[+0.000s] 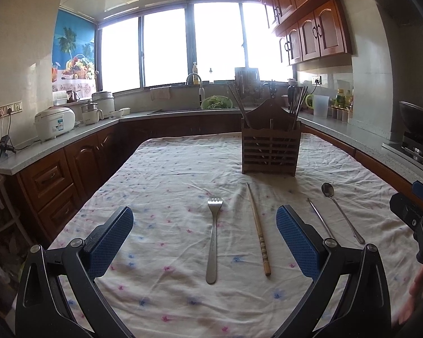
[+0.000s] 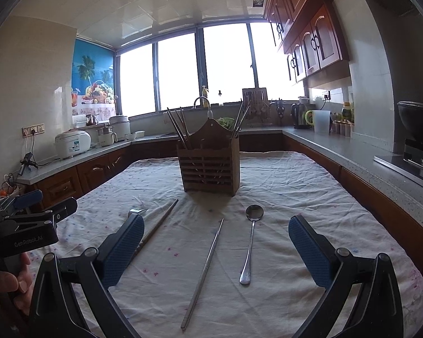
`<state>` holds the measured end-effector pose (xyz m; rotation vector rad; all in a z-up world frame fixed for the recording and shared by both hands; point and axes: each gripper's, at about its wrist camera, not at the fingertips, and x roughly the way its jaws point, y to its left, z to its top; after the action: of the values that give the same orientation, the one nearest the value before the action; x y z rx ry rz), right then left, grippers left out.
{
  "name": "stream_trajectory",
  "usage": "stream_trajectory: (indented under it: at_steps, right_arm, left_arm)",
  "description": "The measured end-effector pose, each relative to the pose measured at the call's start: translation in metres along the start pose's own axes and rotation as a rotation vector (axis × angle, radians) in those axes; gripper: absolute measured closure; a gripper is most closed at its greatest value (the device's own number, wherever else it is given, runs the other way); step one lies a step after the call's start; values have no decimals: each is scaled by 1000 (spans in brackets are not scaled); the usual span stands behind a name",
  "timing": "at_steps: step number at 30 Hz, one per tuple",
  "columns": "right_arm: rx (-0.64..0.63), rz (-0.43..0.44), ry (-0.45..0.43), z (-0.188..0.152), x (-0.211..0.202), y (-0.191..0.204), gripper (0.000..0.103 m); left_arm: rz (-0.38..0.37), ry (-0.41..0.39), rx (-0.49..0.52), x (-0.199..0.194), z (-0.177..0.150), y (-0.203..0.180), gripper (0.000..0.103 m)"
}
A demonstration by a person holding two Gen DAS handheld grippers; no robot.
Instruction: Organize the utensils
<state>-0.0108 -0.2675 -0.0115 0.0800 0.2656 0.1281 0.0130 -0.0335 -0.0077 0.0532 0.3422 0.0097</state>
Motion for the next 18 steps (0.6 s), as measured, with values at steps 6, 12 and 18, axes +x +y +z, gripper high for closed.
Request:
stream_trajectory:
  at_steps: [6, 12, 18]
  right_arm:
    - [5, 1, -2, 1, -1, -1, 0]
    - [0, -2, -14, 4, -3, -1, 0]
    - [-6, -2, -22, 7, -4, -1, 0]
  left_arm:
    - [0, -11, 5, -2, 2, -1, 0]
    - [4, -30, 6, -5, 5, -1, 0]
    - [6, -49, 13, -8, 8, -2, 0]
